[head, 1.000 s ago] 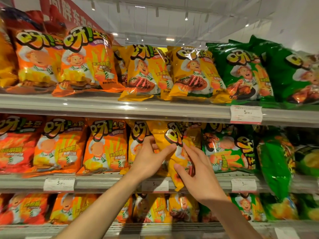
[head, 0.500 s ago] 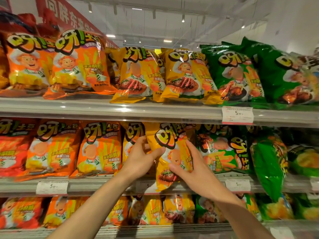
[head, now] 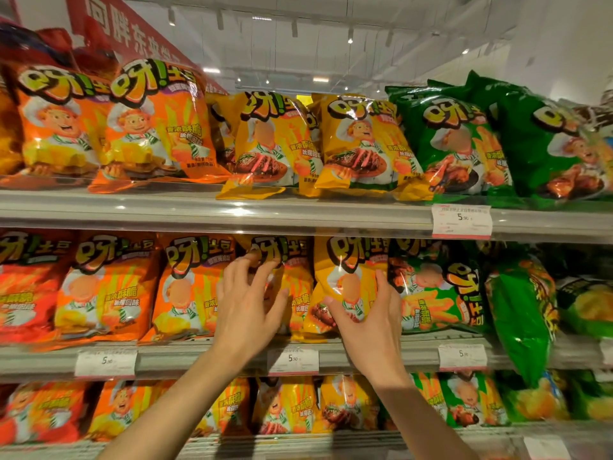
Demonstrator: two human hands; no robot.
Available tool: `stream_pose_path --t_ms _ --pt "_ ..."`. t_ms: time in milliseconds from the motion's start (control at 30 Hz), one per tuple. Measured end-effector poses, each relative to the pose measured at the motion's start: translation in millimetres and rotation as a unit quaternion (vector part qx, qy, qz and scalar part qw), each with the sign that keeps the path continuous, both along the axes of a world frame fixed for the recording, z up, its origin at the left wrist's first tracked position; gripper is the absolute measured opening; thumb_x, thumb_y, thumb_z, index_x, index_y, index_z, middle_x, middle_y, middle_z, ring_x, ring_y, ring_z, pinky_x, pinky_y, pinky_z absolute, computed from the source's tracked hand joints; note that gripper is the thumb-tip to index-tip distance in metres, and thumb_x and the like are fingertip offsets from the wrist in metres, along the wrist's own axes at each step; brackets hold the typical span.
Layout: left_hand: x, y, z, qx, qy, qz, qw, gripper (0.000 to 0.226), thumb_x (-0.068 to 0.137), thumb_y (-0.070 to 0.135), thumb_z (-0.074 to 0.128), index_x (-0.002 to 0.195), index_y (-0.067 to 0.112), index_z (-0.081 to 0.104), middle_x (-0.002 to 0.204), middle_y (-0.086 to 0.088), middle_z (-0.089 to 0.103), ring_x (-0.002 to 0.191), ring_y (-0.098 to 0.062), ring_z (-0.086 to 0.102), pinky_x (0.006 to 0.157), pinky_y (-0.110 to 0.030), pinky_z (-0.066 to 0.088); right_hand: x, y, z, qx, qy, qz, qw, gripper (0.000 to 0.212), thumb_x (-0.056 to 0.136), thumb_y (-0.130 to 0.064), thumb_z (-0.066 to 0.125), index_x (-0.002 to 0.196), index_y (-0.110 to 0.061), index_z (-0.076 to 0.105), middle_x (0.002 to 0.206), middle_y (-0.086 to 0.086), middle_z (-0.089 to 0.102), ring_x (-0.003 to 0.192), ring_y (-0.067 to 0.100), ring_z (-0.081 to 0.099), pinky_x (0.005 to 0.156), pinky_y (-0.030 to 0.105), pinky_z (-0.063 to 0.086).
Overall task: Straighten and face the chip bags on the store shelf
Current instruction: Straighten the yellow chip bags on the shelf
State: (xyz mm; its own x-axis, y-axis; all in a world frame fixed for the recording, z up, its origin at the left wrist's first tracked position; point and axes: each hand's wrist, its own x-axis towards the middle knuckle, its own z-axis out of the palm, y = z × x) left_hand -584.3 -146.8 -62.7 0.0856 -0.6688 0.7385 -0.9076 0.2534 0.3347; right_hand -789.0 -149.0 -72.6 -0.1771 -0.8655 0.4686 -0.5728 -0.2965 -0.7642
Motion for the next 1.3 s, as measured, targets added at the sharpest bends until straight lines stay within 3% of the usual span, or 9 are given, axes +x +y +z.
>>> stream_pose_path --t_ms 133,300,467,700,800,933,1033,1133,1300 --pt "8.0 -4.9 -14.1 0.054 -0.024 0.015 0.998 0.058 0.095 0.057 0.046 0.145 0.029 0.041 0.156 -0.017 0.026 0.143 -0.035 0.028 0.108 -0.052 0.037 8.8 -8.6 -5.4 0.016 0.073 -0.072 0.995 0.101 0.082 -0.074 0.055 0.157 -0.024 0.010 0.159 0.009 0.015 0.146 0.031 0.017 0.117 0.049 0.020" --pt "13.7 -8.1 -22.8 0.075 -0.022 -0.013 0.997 0.066 0.097 0.064 0.036 0.154 0.033 0.024 0.165 -0.010 0.006 0.150 -0.029 0.018 0.112 -0.045 0.034 1.1 -14.1 -16.3 -0.066 0.196 -0.043 0.978 0.081 0.096 -0.065 0.037 0.158 -0.034 -0.005 0.166 0.007 -0.016 0.153 0.023 -0.013 0.124 0.043 0.002" --pt "12.3 -10.3 -25.6 0.080 -0.024 -0.007 0.996 0.067 0.096 0.065 0.029 0.154 0.032 0.026 0.165 -0.010 0.008 0.149 -0.028 0.022 0.112 -0.045 0.032 0.8 -19.7 -27.1 -0.041 0.218 -0.018 0.975 0.074 0.098 -0.067 0.020 0.156 -0.037 -0.014 0.164 0.001 -0.024 0.148 0.013 -0.028 0.124 0.041 -0.007" --pt "16.6 -6.7 -15.5 0.064 -0.062 0.007 0.996 0.066 0.095 0.062 0.036 0.148 0.023 0.041 0.153 -0.017 0.030 0.141 -0.032 0.031 0.109 -0.049 0.039 -2.7 -17.9 -19.7 -0.017 0.200 0.003 0.980 0.077 0.097 -0.067 0.032 0.157 -0.039 -0.008 0.164 -0.004 -0.023 0.148 0.010 -0.028 0.124 0.043 -0.006" --pt "18.8 4.8 -12.6 0.032 -0.029 -0.017 0.999 0.058 0.094 0.050 0.055 0.143 0.020 0.047 0.153 -0.015 0.033 0.142 -0.031 0.029 0.111 -0.045 0.032 -9.1 -7.6 -12.0 -0.009 0.163 0.027 0.986 0.079 0.095 -0.067 0.040 0.158 -0.039 0.000 0.166 -0.007 -0.016 0.150 0.008 -0.020 0.125 0.041 -0.001" --pt "16.2 26.3 -13.5 -0.004 0.052 -0.076 0.996 0.040 0.093 0.039 0.059 0.127 0.019 0.058 0.126 0.000 0.052 0.117 -0.018 0.050 0.094 -0.033 0.045 -20.0 18.3 -6.4 0.030 0.116 0.045 0.992 0.073 0.096 -0.062 0.045 0.157 -0.041 0.012 0.165 -0.019 -0.002 0.151 0.003 -0.002 0.122 0.035 0.008" --pt "7.6 40.3 -24.8 0.058 0.100 -0.147 0.982 0.030 0.095 0.035 0.061 0.123 0.025 0.058 0.111 0.013 0.060 0.103 -0.009 0.058 0.087 -0.033 0.049 -34.6 38.6 -15.5 0.037 0.086 0.037 0.995 0.060 0.096 -0.050 0.054 0.151 -0.037 0.031 0.155 -0.015 0.032 0.138 -0.002 0.030 0.114 0.033 0.032" --pt "-3.2 54.8 -38.3 0.116 0.153 -0.191 0.963 0.022 0.094 0.036 0.061 0.116 0.033 0.059 0.098 0.017 0.065 0.089 -0.005 0.062 0.077 -0.032 0.052 -54.6 57.7 -32.5 0.082 0.068 0.055 0.993 0.050 0.095 -0.037 0.061 0.141 -0.039 0.041 0.122 -0.014 0.060 0.105 -0.005 0.059 0.091 0.024 0.051" --pt "-37.9 70.3 -64.2 0.230 0.263 -0.217 0.912 0.024 0.088 0.047 0.063 0.109 0.036 0.062 0.091 0.011 0.070 0.076 -0.007 0.063 0.068 -0.027 0.051 -97.0 80.4 -63.8 0.212 0.068 0.095 0.970 0.039 0.095 -0.045 0.058 0.133 -0.043 0.046 0.111 -0.020 0.062 0.095 -0.002 0.064 0.080 0.018 0.051"
